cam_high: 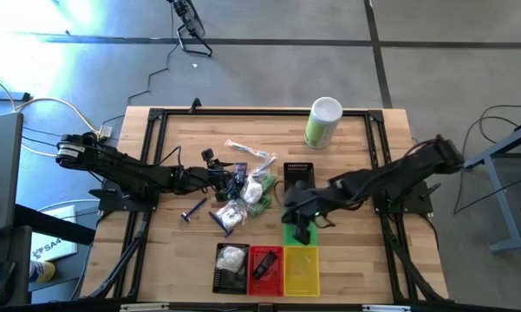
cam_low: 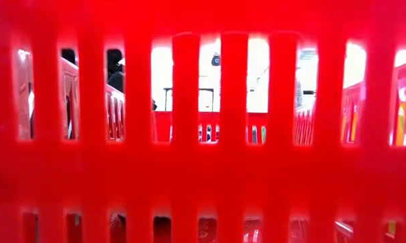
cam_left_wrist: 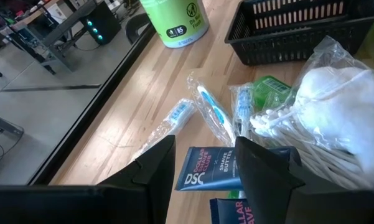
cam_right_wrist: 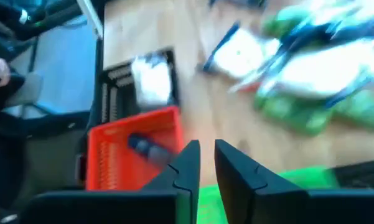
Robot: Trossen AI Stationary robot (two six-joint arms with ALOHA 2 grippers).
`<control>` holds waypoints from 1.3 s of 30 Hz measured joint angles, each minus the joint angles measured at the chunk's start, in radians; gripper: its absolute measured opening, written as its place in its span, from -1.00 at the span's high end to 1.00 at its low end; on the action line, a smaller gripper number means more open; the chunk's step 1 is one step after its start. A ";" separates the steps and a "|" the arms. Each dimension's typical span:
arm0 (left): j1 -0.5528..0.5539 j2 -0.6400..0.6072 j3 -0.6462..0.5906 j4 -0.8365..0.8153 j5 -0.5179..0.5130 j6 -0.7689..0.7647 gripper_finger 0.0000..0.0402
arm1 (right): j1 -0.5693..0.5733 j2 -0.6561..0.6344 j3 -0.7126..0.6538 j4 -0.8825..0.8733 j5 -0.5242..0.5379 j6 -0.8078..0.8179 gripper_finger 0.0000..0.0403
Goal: Pick & Place Travel size toiletries
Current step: Put the blue shave cream into the red bin
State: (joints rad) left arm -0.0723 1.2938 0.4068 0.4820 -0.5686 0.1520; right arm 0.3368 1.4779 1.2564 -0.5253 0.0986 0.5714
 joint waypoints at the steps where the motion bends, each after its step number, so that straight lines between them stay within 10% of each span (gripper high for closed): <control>1: 0.000 0.000 0.000 -0.001 0.000 0.000 0.20 | 0.002 -0.018 0.000 0.001 0.026 -0.030 0.83; 24: 0.000 0.000 0.000 -0.064 0.002 -0.002 0.20 | -0.126 -0.087 -0.266 0.161 -0.077 -0.234 0.98; 39: 0.000 0.000 0.000 -0.033 0.009 0.030 0.20 | -0.226 -0.392 -0.342 0.088 -0.039 -0.414 0.98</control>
State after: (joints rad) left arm -0.0719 1.2938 0.4072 0.4495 -0.5591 0.1824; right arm 0.1106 1.0860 0.9141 -0.4369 0.0599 0.1572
